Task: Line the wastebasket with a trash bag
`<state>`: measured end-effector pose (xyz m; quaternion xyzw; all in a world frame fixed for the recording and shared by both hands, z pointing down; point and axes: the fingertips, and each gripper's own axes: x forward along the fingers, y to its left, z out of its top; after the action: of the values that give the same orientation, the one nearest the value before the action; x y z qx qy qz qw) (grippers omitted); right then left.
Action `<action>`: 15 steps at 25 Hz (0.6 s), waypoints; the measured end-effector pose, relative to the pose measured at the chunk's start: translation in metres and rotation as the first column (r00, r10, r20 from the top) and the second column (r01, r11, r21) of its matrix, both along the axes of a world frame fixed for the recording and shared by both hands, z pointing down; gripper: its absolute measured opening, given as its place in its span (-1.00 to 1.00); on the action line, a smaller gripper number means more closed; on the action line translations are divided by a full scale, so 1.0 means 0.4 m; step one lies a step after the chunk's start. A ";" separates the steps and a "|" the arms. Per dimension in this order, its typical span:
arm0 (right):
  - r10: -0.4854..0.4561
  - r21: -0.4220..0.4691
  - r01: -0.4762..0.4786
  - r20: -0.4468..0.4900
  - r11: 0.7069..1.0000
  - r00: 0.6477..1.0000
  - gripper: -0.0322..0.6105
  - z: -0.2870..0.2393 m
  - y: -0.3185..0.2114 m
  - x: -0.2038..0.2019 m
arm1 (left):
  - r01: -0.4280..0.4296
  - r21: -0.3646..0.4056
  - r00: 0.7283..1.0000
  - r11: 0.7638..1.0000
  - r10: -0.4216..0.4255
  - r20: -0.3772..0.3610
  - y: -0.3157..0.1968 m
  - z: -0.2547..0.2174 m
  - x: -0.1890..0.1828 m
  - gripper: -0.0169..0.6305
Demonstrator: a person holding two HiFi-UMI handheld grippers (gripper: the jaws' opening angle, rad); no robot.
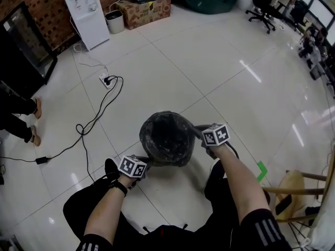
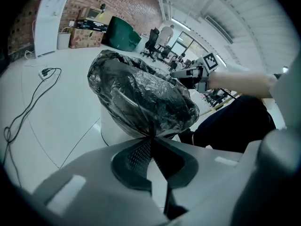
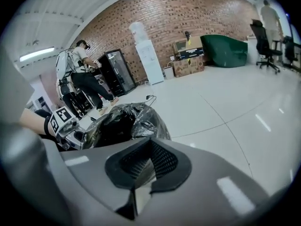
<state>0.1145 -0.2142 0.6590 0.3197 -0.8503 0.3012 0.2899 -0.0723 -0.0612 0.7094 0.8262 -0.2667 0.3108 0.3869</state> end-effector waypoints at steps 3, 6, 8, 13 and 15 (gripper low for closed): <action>0.005 0.003 -0.005 -0.017 1.000 1.000 -0.88 0.019 0.002 0.009 | 0.029 -0.007 0.999 1.000 -0.029 0.017 -0.010 0.023 -0.013 -0.94; 0.036 0.003 -0.035 -0.015 0.999 0.999 -0.88 0.037 -0.012 0.019 | 0.054 -0.018 0.997 0.998 -0.053 0.047 -0.025 0.054 -0.033 -0.95; 0.052 -0.004 -0.052 -0.029 0.999 0.998 -0.88 0.056 -0.020 0.025 | 0.056 -0.031 0.996 0.998 -0.054 0.072 -0.031 0.083 -0.045 -0.95; 0.066 -0.020 -0.067 -0.033 0.998 0.997 -0.88 0.097 -0.047 0.025 | 0.043 -0.050 0.994 0.998 -0.038 0.098 -0.051 0.134 -0.043 -0.95; 0.068 -0.026 -0.069 -0.033 0.997 0.997 -0.88 0.109 -0.054 0.024 | 0.043 -0.050 0.995 0.998 -0.038 0.093 -0.060 0.144 -0.032 -0.95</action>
<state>0.1242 -0.2356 0.7028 0.3495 -0.8300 0.3174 0.2972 -0.0849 -0.0851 0.7671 0.7951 -0.2929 0.3476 0.4016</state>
